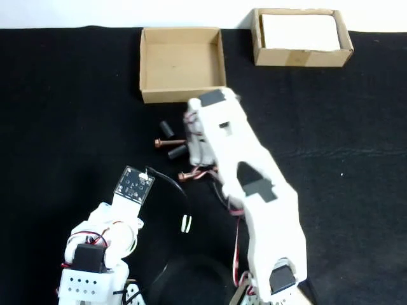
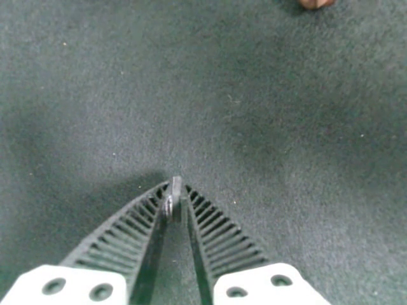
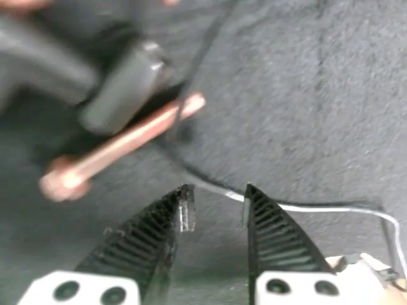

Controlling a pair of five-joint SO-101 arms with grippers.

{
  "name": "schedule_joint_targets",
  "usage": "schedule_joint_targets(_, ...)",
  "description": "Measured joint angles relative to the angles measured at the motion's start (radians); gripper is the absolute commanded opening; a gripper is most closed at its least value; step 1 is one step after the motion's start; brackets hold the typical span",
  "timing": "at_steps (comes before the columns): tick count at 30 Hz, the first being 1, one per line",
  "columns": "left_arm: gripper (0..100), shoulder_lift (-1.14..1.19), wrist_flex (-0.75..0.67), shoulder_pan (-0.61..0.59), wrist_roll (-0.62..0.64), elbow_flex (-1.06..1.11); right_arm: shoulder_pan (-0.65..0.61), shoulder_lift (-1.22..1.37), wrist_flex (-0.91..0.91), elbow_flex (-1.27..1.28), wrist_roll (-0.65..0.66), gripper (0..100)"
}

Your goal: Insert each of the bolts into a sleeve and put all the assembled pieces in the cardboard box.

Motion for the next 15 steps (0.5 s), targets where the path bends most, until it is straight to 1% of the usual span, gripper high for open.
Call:
schedule_joint_targets(4,1,0.0,0.0,0.0,0.0,0.0,-0.048,-0.087,0.0,0.0,-0.094,13.4)
schedule_joint_targets(9,1,0.0,0.0,0.0,0.0,0.0,-0.087,-0.109,-0.023,0.0,-0.222,13.4)
schedule_joint_targets(15,1,0.0,0.0,0.0,0.0,0.0,-0.087,-0.109,-0.184,0.0,-0.35,13.2)
